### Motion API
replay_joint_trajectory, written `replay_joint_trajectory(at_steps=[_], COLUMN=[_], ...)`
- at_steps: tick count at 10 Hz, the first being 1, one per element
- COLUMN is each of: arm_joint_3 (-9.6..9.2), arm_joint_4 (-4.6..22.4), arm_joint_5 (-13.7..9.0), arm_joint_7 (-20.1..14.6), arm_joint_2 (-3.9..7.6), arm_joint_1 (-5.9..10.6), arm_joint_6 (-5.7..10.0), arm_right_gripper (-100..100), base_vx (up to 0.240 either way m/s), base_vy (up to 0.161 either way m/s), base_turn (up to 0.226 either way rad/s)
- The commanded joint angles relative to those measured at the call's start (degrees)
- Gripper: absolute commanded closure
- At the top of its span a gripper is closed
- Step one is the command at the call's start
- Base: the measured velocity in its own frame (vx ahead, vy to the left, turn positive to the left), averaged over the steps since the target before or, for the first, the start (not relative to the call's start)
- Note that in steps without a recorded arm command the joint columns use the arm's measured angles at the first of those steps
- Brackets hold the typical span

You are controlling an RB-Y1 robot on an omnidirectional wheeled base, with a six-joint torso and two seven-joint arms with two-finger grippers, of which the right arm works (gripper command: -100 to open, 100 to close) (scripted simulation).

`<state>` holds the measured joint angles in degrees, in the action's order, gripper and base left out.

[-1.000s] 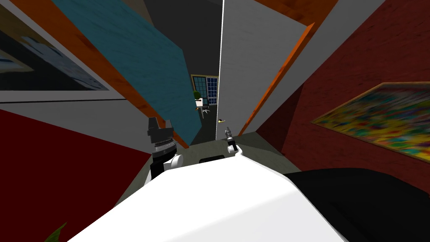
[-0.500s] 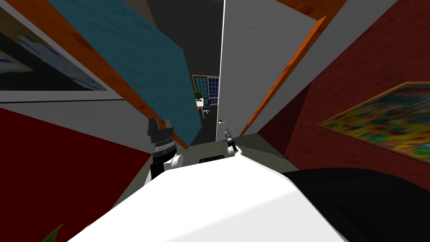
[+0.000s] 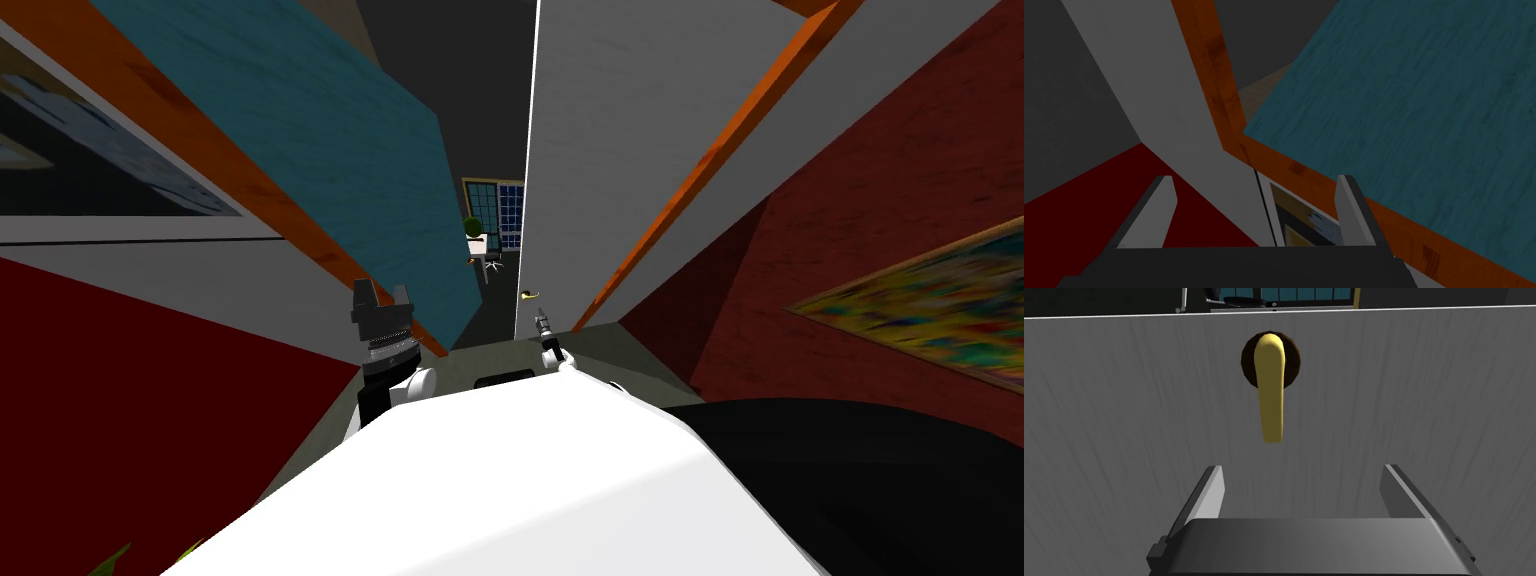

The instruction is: Push the door open

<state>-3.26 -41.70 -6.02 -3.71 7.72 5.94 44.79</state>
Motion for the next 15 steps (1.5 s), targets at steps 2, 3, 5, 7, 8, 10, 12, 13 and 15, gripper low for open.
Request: replay_joint_trajectory(at_steps=[2,3,5,7,8,10,12,13,15], arm_joint_3=[-0.24,-0.32,-0.09,0.11,0.27,0.58,0.88,0.78,0.78], arm_joint_4=[2.45,3.53,3.3,3.54,3.73,4.12,4.47,4.31,4.31], arm_joint_5=[-0.18,-0.26,-0.28,-0.33,-0.38,-0.46,-0.54,-0.51,-0.51], arm_joint_7=[-0.11,-0.18,-0.07,0.06,0.16,0.36,0.54,0.48,0.48], arm_joint_2=[0.04,0.08,0.01,-0.1,-0.18,-0.35,-0.5,-0.47,-0.47], arm_joint_1=[0.74,1.14,1.16,1.22,1.27,1.38,1.47,1.43,1.43], arm_joint_6=[0.46,0.69,0.58,0.67,0.74,0.89,1.02,0.95,0.95], arm_right_gripper=[-100,-100,-100,-100,-100,-100,-100,-100,100], base_vx=[0.084,0.043,0.061,0.179,0.223,0.207,0.215,0.096,-0.022], base_vy=[-0.044,-0.021,-0.016,-0.006,0.008,-0.01,-0.013,-0.019,0.003], base_turn=[0.035,0.019,0.013,0.025,0.031,0.031,0.03,0.011,-0.002])
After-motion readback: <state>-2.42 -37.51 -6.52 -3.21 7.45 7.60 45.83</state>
